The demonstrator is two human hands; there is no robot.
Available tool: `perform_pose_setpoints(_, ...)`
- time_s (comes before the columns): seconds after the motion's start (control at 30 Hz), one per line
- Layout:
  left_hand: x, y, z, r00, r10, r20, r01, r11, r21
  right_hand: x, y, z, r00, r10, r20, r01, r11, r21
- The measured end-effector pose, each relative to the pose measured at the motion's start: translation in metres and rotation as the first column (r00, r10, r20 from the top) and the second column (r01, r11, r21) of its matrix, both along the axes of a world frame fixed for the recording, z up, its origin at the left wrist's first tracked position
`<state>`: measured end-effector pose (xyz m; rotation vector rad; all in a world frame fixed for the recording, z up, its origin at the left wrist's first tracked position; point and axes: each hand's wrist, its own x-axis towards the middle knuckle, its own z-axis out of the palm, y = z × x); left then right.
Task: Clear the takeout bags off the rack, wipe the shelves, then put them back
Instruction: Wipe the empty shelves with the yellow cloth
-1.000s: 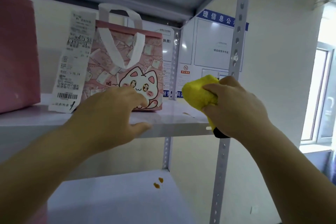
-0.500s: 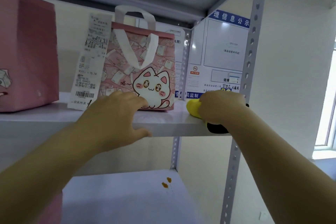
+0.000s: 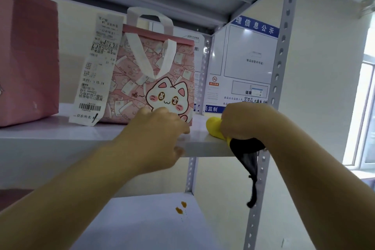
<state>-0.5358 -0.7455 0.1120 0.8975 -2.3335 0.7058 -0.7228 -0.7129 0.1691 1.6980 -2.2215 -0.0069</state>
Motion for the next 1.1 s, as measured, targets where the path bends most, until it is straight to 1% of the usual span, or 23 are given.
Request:
perform_pose_setpoints(0.17,0.000,-0.007,0.001,0.997,-0.035,0.071,0.034,0.999,0.014,0.010,-0.021,0.000,0.996,-0.056,-0.068,0.056,0.998,0.003)
perform_pose_setpoints(0.27,0.001,-0.009,0.002,0.995,-0.051,0.081,0.050,0.999,0.016,0.006,-0.033,-0.004,0.998,-0.052,0.030,0.051,0.998,0.038)
perform_pose_setpoints(0.33,0.001,-0.010,0.001,0.994,-0.068,0.082,0.067,0.998,0.012,0.002,-0.029,-0.002,0.998,-0.028,0.050,0.025,0.998,0.056)
perform_pose_setpoints(0.47,0.001,-0.011,-0.001,0.994,-0.075,0.084,0.079,0.996,-0.046,0.004,-0.008,0.004,0.999,0.003,-0.039,0.000,0.998,0.056)
perform_pose_setpoints(0.57,-0.001,-0.012,-0.002,0.993,-0.072,0.093,0.079,0.994,-0.074,0.010,-0.003,0.009,0.999,0.002,-0.051,0.001,0.998,0.061)
perform_pose_setpoints(0.67,-0.002,-0.013,-0.002,0.992,-0.068,0.107,0.078,0.993,-0.089,0.011,-0.017,0.008,0.997,-0.043,-0.063,0.046,0.998,0.036)
perform_pose_setpoints(0.73,-0.003,-0.013,-0.002,0.990,-0.068,0.122,0.079,0.993,-0.084,0.008,-0.027,0.001,0.996,-0.080,-0.039,0.081,0.997,0.015)
perform_pose_setpoints(0.87,-0.003,-0.012,-0.002,0.989,-0.070,0.127,0.082,0.993,-0.089,0.001,-0.032,-0.006,0.992,-0.090,0.091,0.091,0.996,-0.004)
perform_pose_setpoints(0.93,-0.003,-0.012,-0.002,0.989,-0.067,0.131,0.080,0.992,-0.095,0.000,-0.024,-0.003,0.994,-0.062,0.091,0.061,0.998,0.010)
perform_pose_setpoints(1.03,-0.003,-0.012,-0.003,0.989,-0.058,0.134,0.075,0.990,-0.123,0.004,-0.009,0.005,0.999,-0.030,0.035,0.029,0.999,0.041)
perform_pose_setpoints(1.1,-0.003,-0.012,-0.003,0.989,-0.055,0.140,0.071,0.991,-0.115,0.005,-0.003,0.007,0.999,-0.022,0.029,0.020,0.998,0.057)
